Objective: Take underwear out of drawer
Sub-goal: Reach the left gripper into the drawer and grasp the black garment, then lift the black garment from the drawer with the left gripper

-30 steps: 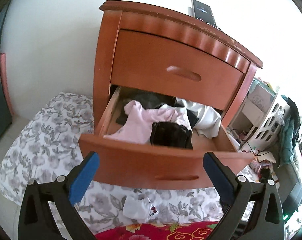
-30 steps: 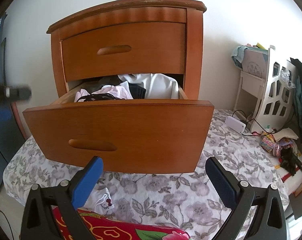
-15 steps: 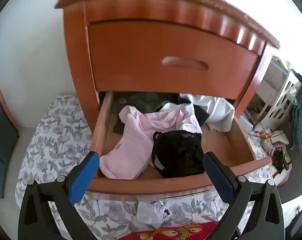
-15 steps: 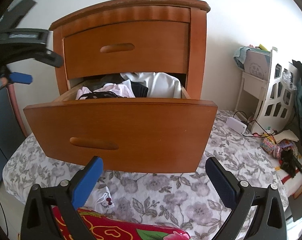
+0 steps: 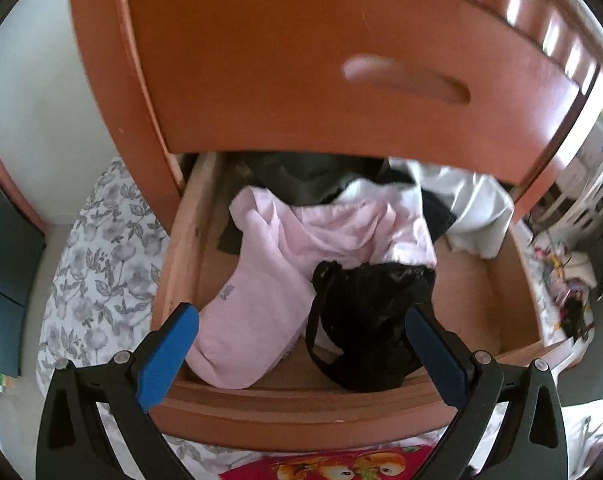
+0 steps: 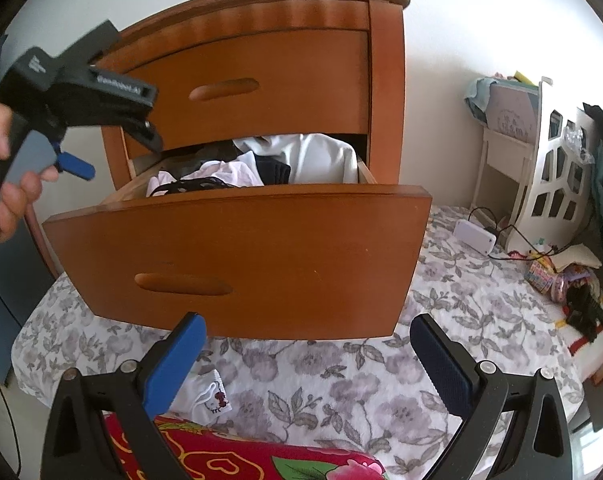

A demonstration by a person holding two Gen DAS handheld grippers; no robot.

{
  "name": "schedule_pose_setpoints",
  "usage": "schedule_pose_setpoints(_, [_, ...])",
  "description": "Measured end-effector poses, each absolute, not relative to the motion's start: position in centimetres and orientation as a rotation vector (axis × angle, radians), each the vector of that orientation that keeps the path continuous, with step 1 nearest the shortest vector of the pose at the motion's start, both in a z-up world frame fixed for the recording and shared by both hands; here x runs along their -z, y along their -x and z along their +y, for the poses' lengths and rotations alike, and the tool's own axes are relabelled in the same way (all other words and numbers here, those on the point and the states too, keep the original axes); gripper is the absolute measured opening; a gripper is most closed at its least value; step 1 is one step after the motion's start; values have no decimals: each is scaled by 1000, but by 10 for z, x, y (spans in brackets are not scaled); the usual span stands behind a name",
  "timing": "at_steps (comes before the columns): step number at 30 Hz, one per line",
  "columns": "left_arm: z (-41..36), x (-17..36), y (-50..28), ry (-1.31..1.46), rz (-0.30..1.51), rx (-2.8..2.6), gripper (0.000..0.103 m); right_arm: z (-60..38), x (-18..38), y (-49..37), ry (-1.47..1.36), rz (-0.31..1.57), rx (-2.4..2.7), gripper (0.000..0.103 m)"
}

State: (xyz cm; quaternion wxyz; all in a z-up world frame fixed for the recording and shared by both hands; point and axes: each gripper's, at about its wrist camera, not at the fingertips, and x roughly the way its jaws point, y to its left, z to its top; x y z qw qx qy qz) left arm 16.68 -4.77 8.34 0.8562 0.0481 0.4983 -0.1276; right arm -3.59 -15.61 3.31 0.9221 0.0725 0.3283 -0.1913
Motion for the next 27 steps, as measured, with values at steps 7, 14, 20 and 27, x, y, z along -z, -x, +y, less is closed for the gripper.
schedule_pose_setpoints(7, [-57, -63, -177, -105, 1105, 265, 102, -167, -29, 36, -213, 688, 396, 103])
schedule_pose_setpoints(14, [-67, -53, -179, -155, 1132, 276, 67, -175, -26, 37, -259, 701, 396, 103])
schedule_pose_setpoints(20, [-68, -44, -180, -116, 1173, 284, 33, -176, -26, 36, -258, 703, 396, 103])
schedule_pose_setpoints(27, [-54, -55, -176, -66, 1106, 301, 6, -176, -26, 35, -257, 705, 400, 103])
